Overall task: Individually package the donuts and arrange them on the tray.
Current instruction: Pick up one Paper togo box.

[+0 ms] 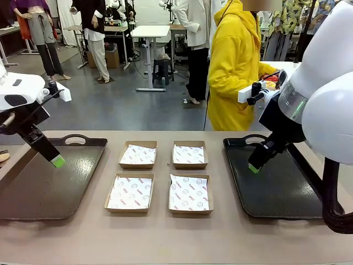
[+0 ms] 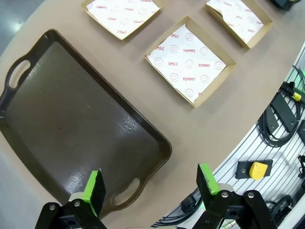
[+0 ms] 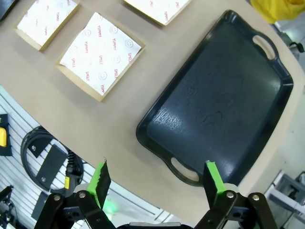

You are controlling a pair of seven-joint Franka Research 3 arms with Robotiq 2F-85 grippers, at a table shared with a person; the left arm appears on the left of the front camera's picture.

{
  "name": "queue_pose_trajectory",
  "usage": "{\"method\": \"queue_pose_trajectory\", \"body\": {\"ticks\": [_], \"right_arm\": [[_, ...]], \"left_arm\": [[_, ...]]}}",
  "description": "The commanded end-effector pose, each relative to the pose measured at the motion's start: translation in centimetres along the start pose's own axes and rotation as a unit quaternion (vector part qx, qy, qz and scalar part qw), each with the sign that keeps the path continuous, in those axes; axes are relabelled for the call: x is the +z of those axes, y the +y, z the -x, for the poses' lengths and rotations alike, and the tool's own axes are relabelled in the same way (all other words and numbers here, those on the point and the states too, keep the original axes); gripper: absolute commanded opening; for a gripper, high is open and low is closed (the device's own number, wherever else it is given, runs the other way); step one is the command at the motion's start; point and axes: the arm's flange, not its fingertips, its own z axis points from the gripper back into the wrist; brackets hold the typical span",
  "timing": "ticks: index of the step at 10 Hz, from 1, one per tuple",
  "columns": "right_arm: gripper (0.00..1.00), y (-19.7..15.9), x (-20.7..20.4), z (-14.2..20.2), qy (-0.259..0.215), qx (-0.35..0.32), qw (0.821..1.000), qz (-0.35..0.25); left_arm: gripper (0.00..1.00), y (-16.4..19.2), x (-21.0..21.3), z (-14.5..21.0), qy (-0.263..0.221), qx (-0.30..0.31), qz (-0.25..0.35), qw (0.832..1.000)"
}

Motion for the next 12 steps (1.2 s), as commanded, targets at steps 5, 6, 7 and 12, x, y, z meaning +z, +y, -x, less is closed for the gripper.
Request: {"method": "queue_pose_trajectory", "body": {"ticks": [5, 6, 7, 12], "right_arm": [[1.0, -8.1, -2.2, 8.3, -0.238, -0.277, 0.834, -0.413], [1.0, -9.5, -3.0, 10.4, -0.267, -0.316, 0.78, -0.469], [1.0, -10.7, -3.9, 12.4, -0.279, -0.343, 0.728, -0.524], [1.0, -14.0, -7.5, 19.1, -0.233, -0.397, 0.625, -0.631]], "left_arm": [[1.0, 5.6, 0.9, 3.6, -0.22, 0.265, 0.459, 0.819], [1.0, 6.4, 0.7, 4.6, -0.226, 0.291, 0.506, 0.78], [1.0, 7.2, 0.3, 5.9, -0.229, 0.317, 0.544, 0.742], [1.0, 11.5, -1.6, 12.1, -0.206, 0.424, 0.582, 0.663]]}}
